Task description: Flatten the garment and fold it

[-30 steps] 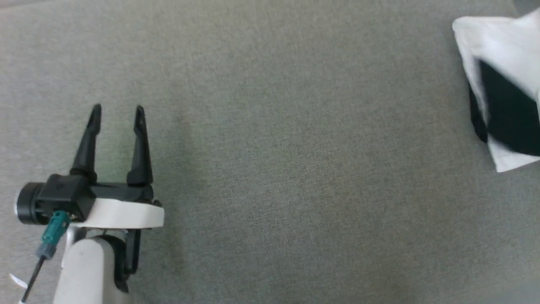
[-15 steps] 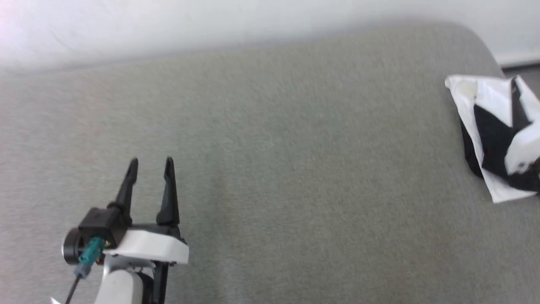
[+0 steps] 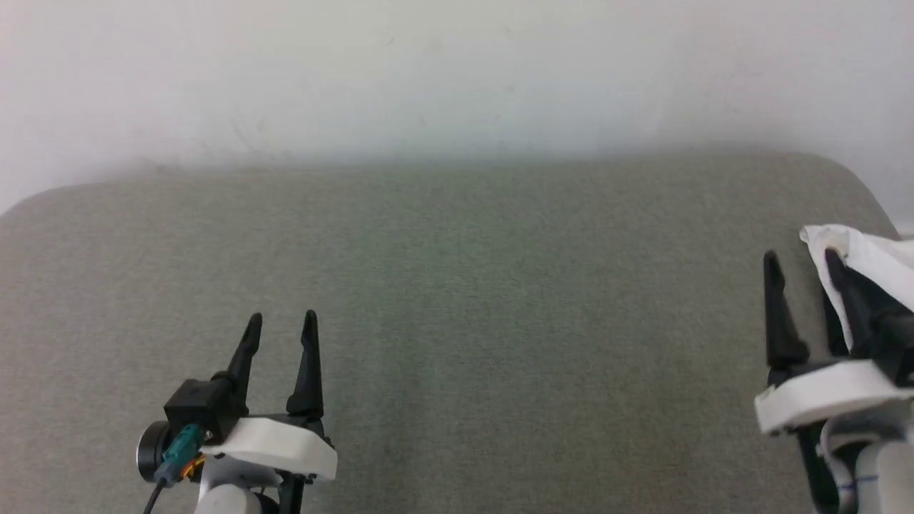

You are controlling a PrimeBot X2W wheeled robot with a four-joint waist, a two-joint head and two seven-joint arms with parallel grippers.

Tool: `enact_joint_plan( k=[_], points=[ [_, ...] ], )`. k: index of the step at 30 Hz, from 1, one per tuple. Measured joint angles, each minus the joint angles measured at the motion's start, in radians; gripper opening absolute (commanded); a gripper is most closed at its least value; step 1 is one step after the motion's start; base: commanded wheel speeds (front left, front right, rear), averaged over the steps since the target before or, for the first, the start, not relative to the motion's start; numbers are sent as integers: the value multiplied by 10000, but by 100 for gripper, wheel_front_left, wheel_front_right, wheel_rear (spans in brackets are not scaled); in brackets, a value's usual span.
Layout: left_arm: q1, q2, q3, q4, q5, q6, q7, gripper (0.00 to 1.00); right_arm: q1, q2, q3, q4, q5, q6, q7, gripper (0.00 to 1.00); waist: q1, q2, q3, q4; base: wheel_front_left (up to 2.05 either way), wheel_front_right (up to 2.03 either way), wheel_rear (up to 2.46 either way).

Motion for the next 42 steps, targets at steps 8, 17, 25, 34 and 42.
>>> enact_joint_plan(
  k=[8, 17, 25, 34, 42],
  points=[
    [193, -82, -75, 280, -52, 0, -13, 100, 1389, 343, 523, -437, 33, 0, -499, 100, 1, 0, -506, 523, 0, 0, 0],
    [601, -121, -59, 297, -44, 2, -13, 100, 1936, 345, 744, -165, 295, 0, -859, 100, 2, 0, -685, 725, 0, 0, 0],
    [624, -151, -56, 297, -44, 2, -13, 100, 1937, 349, 880, 88, 387, 0, -872, 100, 3, 0, -673, 692, 0, 0, 0],
    [743, -169, -31, 378, -46, -4, -2, 0, 1933, 345, 909, 213, 464, 0, -872, 0, 3, 0, -692, 676, 0, 0, 0],
    [742, -167, -33, 376, -46, -4, 0, 0, 1924, 339, 874, 215, 454, 0, -857, 0, 3, 0, -690, 671, 0, 0, 0]
  ],
)
